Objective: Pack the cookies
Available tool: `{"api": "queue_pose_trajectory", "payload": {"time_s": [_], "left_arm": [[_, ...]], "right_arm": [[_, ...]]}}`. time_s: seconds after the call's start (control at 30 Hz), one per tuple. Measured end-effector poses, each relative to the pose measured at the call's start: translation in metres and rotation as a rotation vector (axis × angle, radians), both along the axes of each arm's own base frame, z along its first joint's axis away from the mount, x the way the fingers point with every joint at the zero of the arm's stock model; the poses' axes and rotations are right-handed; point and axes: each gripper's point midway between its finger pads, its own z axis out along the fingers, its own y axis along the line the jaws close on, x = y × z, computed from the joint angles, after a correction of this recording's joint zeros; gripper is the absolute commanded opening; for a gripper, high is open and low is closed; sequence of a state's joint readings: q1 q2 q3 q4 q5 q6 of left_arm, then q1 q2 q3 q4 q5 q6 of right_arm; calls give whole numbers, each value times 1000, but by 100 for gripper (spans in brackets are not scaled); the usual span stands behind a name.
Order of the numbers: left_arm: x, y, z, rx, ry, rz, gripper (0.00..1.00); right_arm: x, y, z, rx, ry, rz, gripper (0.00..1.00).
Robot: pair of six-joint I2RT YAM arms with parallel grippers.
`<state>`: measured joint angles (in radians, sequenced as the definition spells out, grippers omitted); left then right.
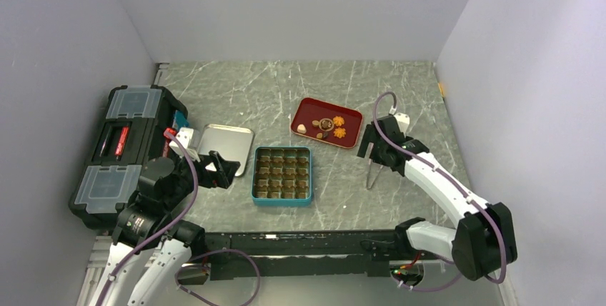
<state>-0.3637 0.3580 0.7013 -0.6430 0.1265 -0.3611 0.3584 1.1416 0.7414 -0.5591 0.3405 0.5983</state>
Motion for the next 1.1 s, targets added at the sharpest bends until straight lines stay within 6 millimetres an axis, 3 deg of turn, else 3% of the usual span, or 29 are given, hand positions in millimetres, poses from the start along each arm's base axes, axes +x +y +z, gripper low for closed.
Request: {"api": "queue_pose_trajectory", "payload": {"time_s": [0.47, 0.7, 1.1], "left_arm": [[-1, 0, -1, 2, 6, 0, 99], [-1, 0, -1, 2, 6, -1, 99], [-1, 0, -1, 2, 6, -1, 99]], "right_arm": [[-3, -6, -45, -21, 89, -104, 98], [-8, -8, -63, -27, 110, -115, 90], [-6, -5, -70, -17, 117, -122, 73]]}}
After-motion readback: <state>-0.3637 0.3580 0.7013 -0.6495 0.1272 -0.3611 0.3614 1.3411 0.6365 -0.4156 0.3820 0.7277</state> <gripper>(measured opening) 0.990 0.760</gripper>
